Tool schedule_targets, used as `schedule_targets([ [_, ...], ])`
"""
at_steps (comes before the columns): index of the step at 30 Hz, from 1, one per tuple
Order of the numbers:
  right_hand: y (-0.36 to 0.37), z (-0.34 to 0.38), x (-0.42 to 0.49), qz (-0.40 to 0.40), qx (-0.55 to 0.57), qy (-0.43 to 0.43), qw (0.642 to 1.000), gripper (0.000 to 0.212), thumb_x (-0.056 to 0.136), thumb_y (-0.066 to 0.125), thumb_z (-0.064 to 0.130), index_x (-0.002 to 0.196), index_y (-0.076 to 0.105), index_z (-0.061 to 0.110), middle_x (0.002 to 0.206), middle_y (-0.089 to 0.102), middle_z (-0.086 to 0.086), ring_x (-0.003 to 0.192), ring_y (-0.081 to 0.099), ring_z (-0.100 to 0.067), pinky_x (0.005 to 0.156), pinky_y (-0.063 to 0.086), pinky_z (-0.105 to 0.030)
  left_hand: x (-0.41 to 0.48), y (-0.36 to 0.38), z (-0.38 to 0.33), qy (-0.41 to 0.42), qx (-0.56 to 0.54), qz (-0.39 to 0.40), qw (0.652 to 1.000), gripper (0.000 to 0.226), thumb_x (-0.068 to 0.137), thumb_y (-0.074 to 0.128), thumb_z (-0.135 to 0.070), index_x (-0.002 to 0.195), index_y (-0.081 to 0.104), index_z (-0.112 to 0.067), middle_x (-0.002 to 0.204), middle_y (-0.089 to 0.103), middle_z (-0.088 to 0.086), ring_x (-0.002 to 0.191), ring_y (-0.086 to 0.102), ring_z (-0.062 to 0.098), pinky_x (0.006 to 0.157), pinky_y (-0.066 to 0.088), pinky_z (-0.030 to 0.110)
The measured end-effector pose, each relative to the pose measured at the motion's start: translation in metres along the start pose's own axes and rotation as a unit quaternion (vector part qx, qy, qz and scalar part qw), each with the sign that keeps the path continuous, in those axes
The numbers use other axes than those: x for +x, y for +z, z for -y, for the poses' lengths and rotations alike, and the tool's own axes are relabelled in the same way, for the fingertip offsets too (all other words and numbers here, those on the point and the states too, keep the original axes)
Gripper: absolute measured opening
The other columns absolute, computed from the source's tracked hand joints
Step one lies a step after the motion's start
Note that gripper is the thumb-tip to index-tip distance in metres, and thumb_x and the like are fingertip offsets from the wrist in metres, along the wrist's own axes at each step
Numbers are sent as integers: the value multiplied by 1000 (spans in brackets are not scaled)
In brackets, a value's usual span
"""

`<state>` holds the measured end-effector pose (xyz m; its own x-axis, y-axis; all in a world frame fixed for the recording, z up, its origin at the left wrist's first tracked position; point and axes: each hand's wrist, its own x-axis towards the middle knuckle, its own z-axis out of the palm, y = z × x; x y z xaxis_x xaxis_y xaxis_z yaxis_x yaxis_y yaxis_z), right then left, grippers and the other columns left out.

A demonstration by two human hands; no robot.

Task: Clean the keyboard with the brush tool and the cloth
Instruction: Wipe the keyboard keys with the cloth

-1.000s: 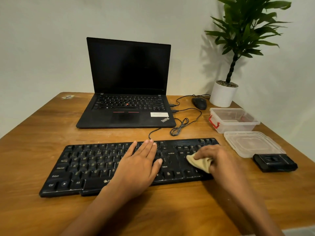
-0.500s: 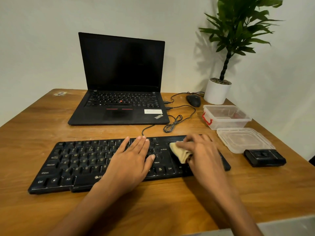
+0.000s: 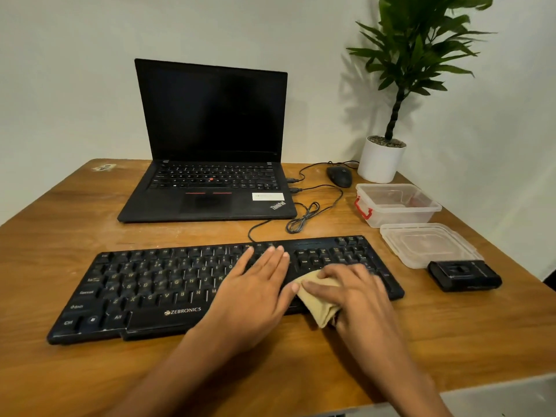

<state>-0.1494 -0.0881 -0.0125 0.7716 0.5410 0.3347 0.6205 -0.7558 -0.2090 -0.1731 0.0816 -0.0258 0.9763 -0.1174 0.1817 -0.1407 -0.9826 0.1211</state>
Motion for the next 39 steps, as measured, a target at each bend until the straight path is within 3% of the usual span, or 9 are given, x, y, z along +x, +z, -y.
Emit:
schedule_targets([
  [3, -6, -32, -3, -32, 5, 55, 998, 55, 58, 79, -1, 103, 69, 30, 113, 64, 4, 103, 53, -22, 78, 35, -32, -2, 3, 1, -1, 1, 9, 1000, 79, 73, -21, -62, 142, -15, -23, 146, -19, -12, 132, -21, -1, 109, -20, 29],
  [5, -8, -40, -4, -65, 4, 81, 995, 58, 47, 83, -5, 96, 72, 24, 110, 68, -3, 103, 59, -28, 81, 45, -42, -1, 2, 0, 2, 7, 14, 1000, 74, 73, -21, -62, 137, -19, -23, 142, -22, -12, 132, -23, -1, 108, -21, 29],
  [8, 5, -21, -5, -109, 19, 1, 994, 61, 41, 84, -6, 95, 72, 20, 111, 68, -5, 105, 62, -27, 85, 50, -52, 5, 5, -6, 20, 6, 11, 1000, 71, 70, -25, -55, 135, -21, -25, 144, -23, -11, 132, -24, 0, 106, -22, 28],
  [11, 14, -19, -11, -92, 29, -51, 994, 68, 43, 85, -4, 100, 65, 25, 108, 69, 1, 102, 63, -16, 85, 51, -46, 5, 6, -4, 18, 5, 25, 1000, 71, 74, -25, -60, 135, -21, -25, 144, -22, -11, 132, -23, 0, 106, -22, 27],
  [17, -4, -56, -6, -140, 50, 52, 987, 58, 48, 79, -11, 98, 70, 15, 109, 68, -8, 105, 61, -27, 88, 47, -50, 6, 3, -4, 18, 2, 33, 999, 70, 73, -23, -60, 134, -23, -25, 142, -26, -11, 133, -25, 1, 107, -21, 27],
  [21, 12, -31, -7, -120, -8, -56, 991, 60, 46, 84, -3, 99, 70, 22, 110, 68, -2, 105, 62, -18, 92, 45, -47, 10, 2, -6, 15, 1, 38, 999, 69, 73, -25, -61, 132, -23, -25, 140, -26, -12, 131, -25, 0, 106, -21, 26],
  [28, 0, -66, 5, -152, -38, 32, 987, 64, 39, 85, -8, 97, 71, 17, 109, 68, -6, 105, 63, -25, 95, 35, -47, 8, 2, -4, 9, 3, 34, 999, 72, 71, -24, -62, 133, -22, -24, 140, -24, -12, 131, -24, 0, 106, -21, 26],
  [33, 12, -45, 1, -116, -13, -41, 992, 61, 43, 85, -3, 98, 70, 19, 105, 70, -2, 102, 65, -19, 93, 42, -45, 14, 1, -4, 9, -17, 36, 999, 72, 66, -23, -56, 132, -21, -26, 141, -23, -13, 130, -24, -1, 106, -20, 25],
  [39, -5, -63, 18, -107, -37, 46, 992, 54, 49, 81, -8, 94, 73, 20, 103, 71, -1, 101, 64, -20, 89, 44, -34, 18, -2, -1, 7, -11, 45, 999, 75, 70, -20, -62, 135, -21, -25, 143, -24, -12, 132, -23, 0, 105, -21, 24],
])
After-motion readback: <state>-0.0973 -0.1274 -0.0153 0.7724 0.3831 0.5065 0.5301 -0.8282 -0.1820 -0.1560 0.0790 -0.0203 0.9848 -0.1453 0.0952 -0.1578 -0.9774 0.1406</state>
